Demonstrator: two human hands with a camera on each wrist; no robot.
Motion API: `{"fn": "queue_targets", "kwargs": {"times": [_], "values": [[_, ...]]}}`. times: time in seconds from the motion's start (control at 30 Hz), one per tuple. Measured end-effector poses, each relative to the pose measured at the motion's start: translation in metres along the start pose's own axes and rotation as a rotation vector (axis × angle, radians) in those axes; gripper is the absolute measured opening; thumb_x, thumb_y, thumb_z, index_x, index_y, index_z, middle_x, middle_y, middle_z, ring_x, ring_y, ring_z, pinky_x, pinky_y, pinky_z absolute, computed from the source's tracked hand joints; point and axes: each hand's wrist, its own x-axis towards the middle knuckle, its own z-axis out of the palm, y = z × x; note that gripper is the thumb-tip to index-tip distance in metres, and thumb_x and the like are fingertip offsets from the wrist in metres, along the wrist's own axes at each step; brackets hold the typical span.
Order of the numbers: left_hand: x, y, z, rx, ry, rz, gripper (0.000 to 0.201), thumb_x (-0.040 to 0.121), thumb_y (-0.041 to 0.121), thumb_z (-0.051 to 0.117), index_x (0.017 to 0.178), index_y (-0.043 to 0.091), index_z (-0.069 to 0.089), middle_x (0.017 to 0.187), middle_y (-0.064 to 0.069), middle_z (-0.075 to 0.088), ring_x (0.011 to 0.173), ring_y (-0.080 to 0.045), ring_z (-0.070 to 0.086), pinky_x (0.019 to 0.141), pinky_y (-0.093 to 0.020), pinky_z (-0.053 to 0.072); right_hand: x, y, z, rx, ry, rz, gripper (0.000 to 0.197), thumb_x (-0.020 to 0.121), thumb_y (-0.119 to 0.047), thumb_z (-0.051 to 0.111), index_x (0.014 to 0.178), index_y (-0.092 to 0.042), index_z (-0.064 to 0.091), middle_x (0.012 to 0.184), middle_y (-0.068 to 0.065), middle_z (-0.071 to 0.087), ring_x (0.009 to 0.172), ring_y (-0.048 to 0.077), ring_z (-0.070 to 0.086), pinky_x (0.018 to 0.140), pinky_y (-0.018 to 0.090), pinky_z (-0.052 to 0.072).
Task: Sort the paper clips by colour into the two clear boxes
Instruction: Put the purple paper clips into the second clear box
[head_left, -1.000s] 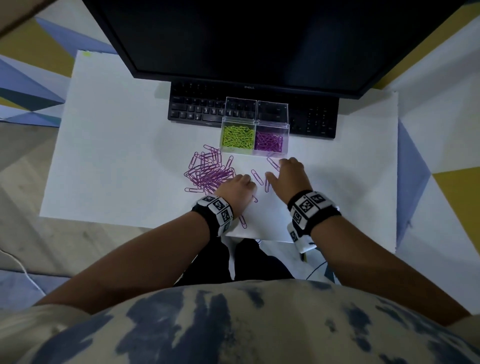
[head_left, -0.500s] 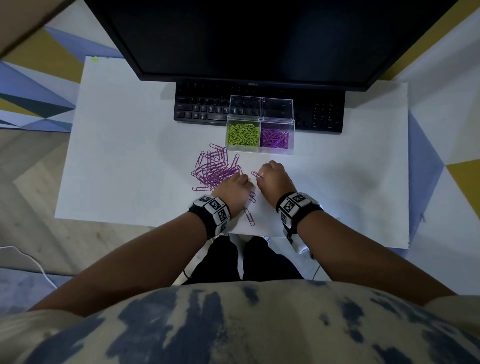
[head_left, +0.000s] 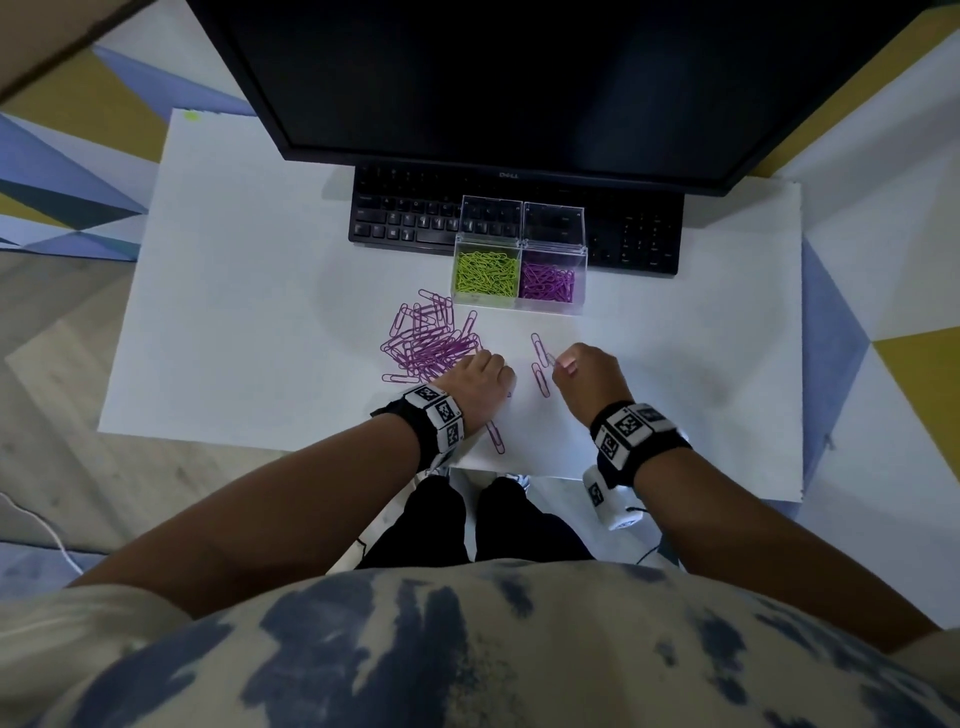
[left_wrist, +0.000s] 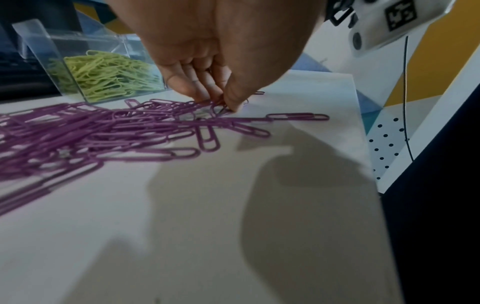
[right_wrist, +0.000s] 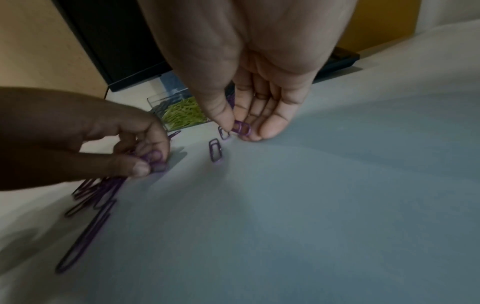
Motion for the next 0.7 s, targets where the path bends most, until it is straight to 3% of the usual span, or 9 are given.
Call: {"fn": "queue_targets", "kwargs": {"times": [0.17, 0.23, 0.3, 0.37, 0.43, 0.5, 0.57, 0.63, 0.7], "values": [[0.002, 0.005, -0.006, -0.044, 0.031, -0.05, 0.043, 0.082, 0.011, 0.023, 0.088, 0.0, 0.064, 0.089, -0.018, 0.062, 0.078, -0.032, 0.061, 0.064, -0.037, 0.056, -0.003, -0.008, 0.021, -0.093, -0.014, -0.006, 0.027, 0.086, -0.026, 0.065, 0.1, -0.003, 0.064, 0.103, 0.015, 0.063, 0.098, 0.03, 0.059, 0.083, 0.034, 0.048], [0.002, 0.005, -0.015, -0.051, -0.028, -0.087, 0.043, 0.089, 0.013, 0.021, 0.114, -0.001, 0.053, 0.114, -0.019, 0.053, 0.105, -0.035, 0.053, 0.087, -0.044, 0.049, -0.002, -0.012, 0.028, -0.13, -0.017, -0.003, 0.023, 0.087, -0.021, 0.063, 0.1, -0.003, 0.065, 0.105, 0.016, 0.061, 0.101, 0.032, 0.058, 0.082, 0.033, 0.047], [0.003, -0.004, -0.025, -0.155, -0.043, -0.174, 0.033, 0.094, 0.014, 0.033, 0.122, 0.003, 0.045, 0.125, -0.015, 0.048, 0.117, -0.031, 0.043, 0.099, -0.041, 0.039, -0.002, -0.017, 0.032, -0.145, -0.02, -0.009, 0.022, 0.086, -0.014, 0.057, 0.102, 0.0, 0.063, 0.107, 0.018, 0.06, 0.105, 0.034, 0.056, 0.084, 0.035, 0.047], [0.002, -0.014, -0.037, -0.42, 0.123, -0.318, 0.021, 0.093, 0.013, 0.042, 0.11, 0.005, 0.049, 0.113, -0.015, 0.056, 0.105, -0.03, 0.05, 0.09, -0.041, 0.043, -0.001, -0.019, 0.034, -0.178, -0.036, -0.029, 0.025, 0.085, -0.01, 0.053, 0.107, 0.002, 0.059, 0.112, 0.019, 0.057, 0.109, 0.035, 0.051, 0.087, 0.038, 0.045], [-0.001, -0.024, -0.045, -0.683, 0.291, -0.474, 0.012, 0.094, 0.015, 0.044, 0.101, 0.007, 0.051, 0.093, -0.011, 0.062, 0.082, -0.025, 0.058, 0.071, -0.037, 0.05, -0.001, -0.021, 0.032, -0.209, -0.061, -0.05, 0.027, 0.086, -0.009, 0.05, 0.109, 0.004, 0.057, 0.114, 0.02, 0.056, 0.111, 0.035, 0.049, 0.087, 0.039, 0.044], [-0.005, -0.036, -0.048, -0.917, 0.38, -0.625, 0.007, 0.097, 0.015, 0.045, 0.102, 0.013, 0.05, 0.081, -0.001, 0.06, 0.065, -0.012, 0.056, 0.055, -0.022, 0.047, 0.001, -0.021, 0.029, -0.166, -0.059, -0.061, 0.022, 0.086, -0.009, 0.051, 0.101, 0.004, 0.06, 0.107, 0.021, 0.059, 0.105, 0.036, 0.054, 0.083, 0.037, 0.045], [-0.008, -0.047, -0.05, -1.161, 0.451, -0.727, 0.013, 0.098, 0.012, 0.046, 0.108, 0.017, 0.051, 0.079, -0.004, 0.06, 0.062, -0.012, 0.057, 0.056, -0.019, 0.047, 0.002, -0.019, 0.023, -0.029, -0.008, -0.051, 0.019, 0.087, -0.013, 0.053, 0.092, 0.002, 0.063, 0.097, 0.019, 0.064, 0.091, 0.033, 0.059, 0.075, 0.033, 0.046], [-0.012, -0.058, -0.048, -1.464, 0.495, -0.79, 0.021, 0.097, 0.003, 0.043, 0.113, 0.013, 0.053, 0.076, -0.009, 0.057, 0.065, -0.018, 0.06, 0.064, -0.025, 0.052, 0.004, -0.016, 0.017, 0.141, 0.06, -0.004, 0.02, 0.091, -0.015, 0.051, 0.097, -0.002, 0.065, 0.1, 0.015, 0.068, 0.085, 0.024, 0.058, 0.071, 0.022, 0.04], [-0.017, -0.066, -0.042, -1.607, 0.465, -0.877, 0.023, 0.098, -0.001, 0.039, 0.106, 0.011, 0.056, 0.071, -0.006, 0.056, 0.065, -0.019, 0.062, 0.068, -0.03, 0.053, 0.008, -0.016, 0.012, 0.205, 0.102, 0.035, 0.024, 0.093, -0.013, 0.047, 0.103, -0.001, 0.064, 0.105, 0.014, 0.067, 0.086, 0.019, 0.054, 0.069, 0.016, 0.032]]}}
